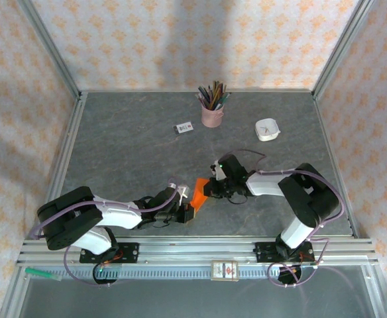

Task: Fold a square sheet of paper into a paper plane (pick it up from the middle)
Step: Perform the fifth fold on the wing at the bottom-center of the table.

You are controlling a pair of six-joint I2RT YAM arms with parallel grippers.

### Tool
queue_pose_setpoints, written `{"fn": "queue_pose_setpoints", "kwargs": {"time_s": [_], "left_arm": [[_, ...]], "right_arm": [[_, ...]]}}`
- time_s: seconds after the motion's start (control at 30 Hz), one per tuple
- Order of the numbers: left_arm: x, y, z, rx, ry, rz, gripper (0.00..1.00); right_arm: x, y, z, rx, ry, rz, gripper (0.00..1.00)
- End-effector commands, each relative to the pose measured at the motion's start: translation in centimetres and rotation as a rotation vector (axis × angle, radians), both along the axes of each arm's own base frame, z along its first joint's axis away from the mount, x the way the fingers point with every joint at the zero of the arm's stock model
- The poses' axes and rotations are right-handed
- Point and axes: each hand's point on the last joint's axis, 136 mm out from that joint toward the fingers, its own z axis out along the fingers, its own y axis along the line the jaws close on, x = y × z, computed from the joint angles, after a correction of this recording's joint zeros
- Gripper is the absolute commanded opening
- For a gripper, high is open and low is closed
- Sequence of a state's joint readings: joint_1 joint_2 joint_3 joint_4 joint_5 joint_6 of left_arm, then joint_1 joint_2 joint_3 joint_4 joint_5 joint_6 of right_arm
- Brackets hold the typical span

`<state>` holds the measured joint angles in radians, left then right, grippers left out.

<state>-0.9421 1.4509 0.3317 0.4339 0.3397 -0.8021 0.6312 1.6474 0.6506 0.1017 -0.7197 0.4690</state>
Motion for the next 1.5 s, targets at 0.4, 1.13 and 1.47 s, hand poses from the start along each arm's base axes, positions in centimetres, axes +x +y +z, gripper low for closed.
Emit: {"fn": "queue_pose_setpoints", "kwargs": {"time_s": [0.4,1.13,1.47], "left_arm": [[-3.6,6.5,-6.4,0.303,0.147,0.007,0.00],[-1.7,4.1,-3.3,0.226,0.098,0.045,0.00],[-1.6,4.1,-3.5,0.232,0.103,0.052,0.00]], "right_arm": [[5.0,-5.2,-2.2,-0.116,-0.039,-0.133,0.04],[10.6,-8.0,5.2,-0.068,-0.237,-0.266,0.06],[1.8,0.3,5.7,0.047,-0.208,-0.099,0.07]]}}
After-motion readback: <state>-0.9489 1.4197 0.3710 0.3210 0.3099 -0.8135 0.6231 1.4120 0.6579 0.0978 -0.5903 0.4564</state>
